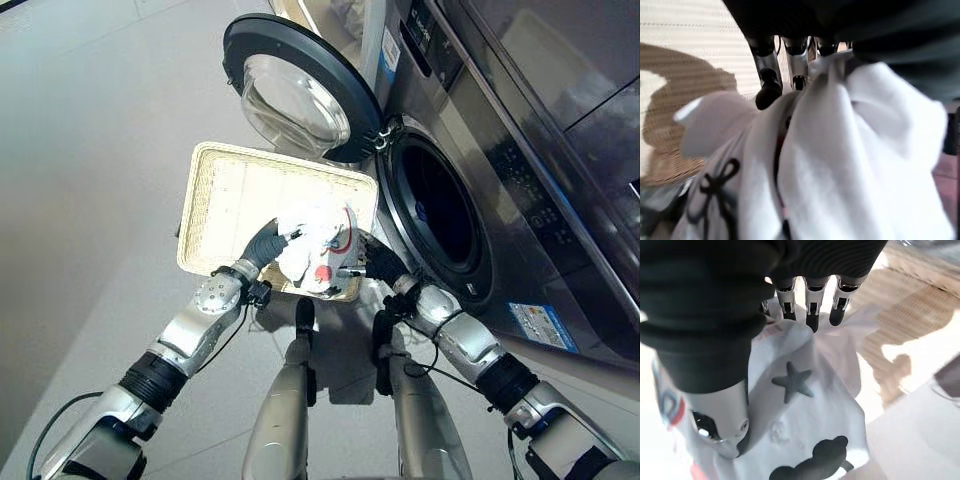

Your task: Put the clothes into the washing machine.

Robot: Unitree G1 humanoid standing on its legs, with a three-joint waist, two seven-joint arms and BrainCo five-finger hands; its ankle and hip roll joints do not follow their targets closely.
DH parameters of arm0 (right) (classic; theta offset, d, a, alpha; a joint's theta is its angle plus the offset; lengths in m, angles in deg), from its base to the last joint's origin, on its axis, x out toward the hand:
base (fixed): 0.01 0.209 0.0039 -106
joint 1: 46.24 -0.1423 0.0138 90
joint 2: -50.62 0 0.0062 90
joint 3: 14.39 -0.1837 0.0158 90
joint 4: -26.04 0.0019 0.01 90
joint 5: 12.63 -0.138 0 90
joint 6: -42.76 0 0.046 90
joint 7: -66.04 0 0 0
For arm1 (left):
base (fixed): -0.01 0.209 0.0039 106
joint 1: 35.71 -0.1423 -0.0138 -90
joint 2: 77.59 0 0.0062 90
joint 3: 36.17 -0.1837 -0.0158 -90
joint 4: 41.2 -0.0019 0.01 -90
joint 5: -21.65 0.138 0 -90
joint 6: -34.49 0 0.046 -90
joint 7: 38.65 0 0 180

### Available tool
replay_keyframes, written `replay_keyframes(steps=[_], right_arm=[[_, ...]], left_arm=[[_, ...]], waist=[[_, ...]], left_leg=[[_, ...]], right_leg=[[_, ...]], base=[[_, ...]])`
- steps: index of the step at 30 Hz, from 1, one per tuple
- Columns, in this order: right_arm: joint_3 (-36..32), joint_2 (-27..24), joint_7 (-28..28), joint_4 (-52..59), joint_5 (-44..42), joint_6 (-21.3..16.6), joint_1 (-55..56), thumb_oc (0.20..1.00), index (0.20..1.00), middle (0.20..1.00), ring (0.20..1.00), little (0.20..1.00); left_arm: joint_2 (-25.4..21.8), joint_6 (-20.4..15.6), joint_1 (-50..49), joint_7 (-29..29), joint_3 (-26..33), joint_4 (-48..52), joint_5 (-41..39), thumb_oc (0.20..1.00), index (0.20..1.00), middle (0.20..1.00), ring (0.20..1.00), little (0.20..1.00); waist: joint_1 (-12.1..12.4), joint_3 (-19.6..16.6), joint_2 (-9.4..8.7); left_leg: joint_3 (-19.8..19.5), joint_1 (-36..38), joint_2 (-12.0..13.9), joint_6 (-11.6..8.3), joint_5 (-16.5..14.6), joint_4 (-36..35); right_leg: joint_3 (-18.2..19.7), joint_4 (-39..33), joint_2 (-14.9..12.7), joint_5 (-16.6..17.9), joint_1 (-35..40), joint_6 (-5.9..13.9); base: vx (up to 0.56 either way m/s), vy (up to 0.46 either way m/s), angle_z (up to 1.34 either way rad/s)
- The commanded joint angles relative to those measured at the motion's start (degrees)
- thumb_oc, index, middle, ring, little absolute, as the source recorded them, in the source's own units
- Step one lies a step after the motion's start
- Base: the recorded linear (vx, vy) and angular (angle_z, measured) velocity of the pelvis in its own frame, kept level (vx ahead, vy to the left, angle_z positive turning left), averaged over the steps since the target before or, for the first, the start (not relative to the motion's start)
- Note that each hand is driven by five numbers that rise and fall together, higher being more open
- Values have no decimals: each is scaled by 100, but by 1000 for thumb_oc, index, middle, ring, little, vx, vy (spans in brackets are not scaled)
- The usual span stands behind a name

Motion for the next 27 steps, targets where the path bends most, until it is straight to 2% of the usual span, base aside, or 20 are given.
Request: replay_keyframes(steps=[1,6,10,12,13,14,15,16,21,22,23,24,27], right_arm=[[299,149,321,529,-463,-33,-326,1000,1000,1000,1000,1000],[492,101,340,574,-562,28,-355,1000,1000,1000,1000,1000],[598,34,234,496,-716,110,-418,1000,1000,1000,1000,1000],[626,1,257,402,-1073,128,-412,1000,1000,1000,1000,1000],[677,40,232,332,-1287,115,-407,862,862,862,862,862],[684,59,189,308,-1464,113,-393,485,485,485,485,485],[680,74,204,284,-1522,117,-384,376,376,376,376,376],[666,168,215,178,-1926,136,-343,200,200,200,200,200],[625,375,201,37,-2607,124,-171,200,200,200,200,200],[615,438,130,6,-2641,91,-135,200,200,200,200,200],[530,430,-53,56,-2582,109,-80,200,200,200,200,200],[515,431,-86,57,-2620,91,-32,200,200,200,200,200],[432,511,-126,-32,-2709,4,109,200,200,200,200,200]], left_arm=[[109,-142,421,259,-158,628,-216,200,200,200,200,200],[61,-52,533,355,-418,523,-360,200,200,200,200,200],[99,-49,601,906,-613,596,-861,200,200,200,200,200],[98,-88,604,1196,-746,635,-1065,200,200,200,200,200],[129,-118,626,1229,-866,629,-1085,200,200,200,200,200],[146,-121,634,1261,-903,618,-1060,200,200,200,200,200],[144,-120,647,1261,-936,617,-1060,200,200,200,200,200],[170,-125,685,1252,-1052,577,-1023,200,200,200,200,200],[256,-26,707,946,-1181,392,-863,200,200,200,200,200],[287,7,705,785,-1202,331,-833,282,282,282,282,282],[342,-26,623,625,-1150,275,-822,743,743,743,743,743],[352,-58,553,469,-1130,256,-743,1000,1000,1000,1000,1000],[457,-186,332,-53,-1067,97,-190,1000,1000,1000,1000,1000]], waist=[[-86,-114,-145],[-118,-114,-170],[-152,-114,-174],[-164,-114,-167],[-172,-114,-165],[-173,-114,-165],[-175,-114,-166],[-185,-114,-169],[-209,-114,-179],[-217,-114,-179],[-214,-114,-184],[-214,-114,-192],[-180,-114,-203]], left_leg=[[149,139,-671,264,-594,492],[196,97,-649,258,-578,478],[244,72,-620,254,-548,431],[267,39,-607,248,-539,422],[267,30,-606,246,-538,414],[265,33,-604,246,-538,405],[264,31,-602,245,-537,403],[263,20,-598,240,-531,402],[254,-10,-598,235,-515,388],[255,-16,-598,235,-508,376],[271,-20,-588,236,-492,348],[266,-25,-585,231,-495,347],[232,-77,-579,233,-476,331]], right_leg=[[68,-1316,-36,824,502,331],[77,-1343,-5,852,446,333],[97,-1397,12,904,397,331],[102,-1420,10,925,366,327],[111,-1420,17,930,349,323],[113,-1419,20,929,345,323],[115,-1418,22,930,341,323],[123,-1417,28,936,330,320],[136,-1421,36,952,292,318],[145,-1426,43,960,279,315],[140,-1446,39,971,274,330],[137,-1443,44,968,266,330],[109,-1411,51,964,208,324]], base=[[0,0,0],[0,0,0],[0,0,0],[0,0,0],[0,0,0],[0,0,0],[0,0,0],[0,0,0],[0,0,0],[0,13,-6],[3,4,-8],[1,-13,-6],[5,-30,-1]])
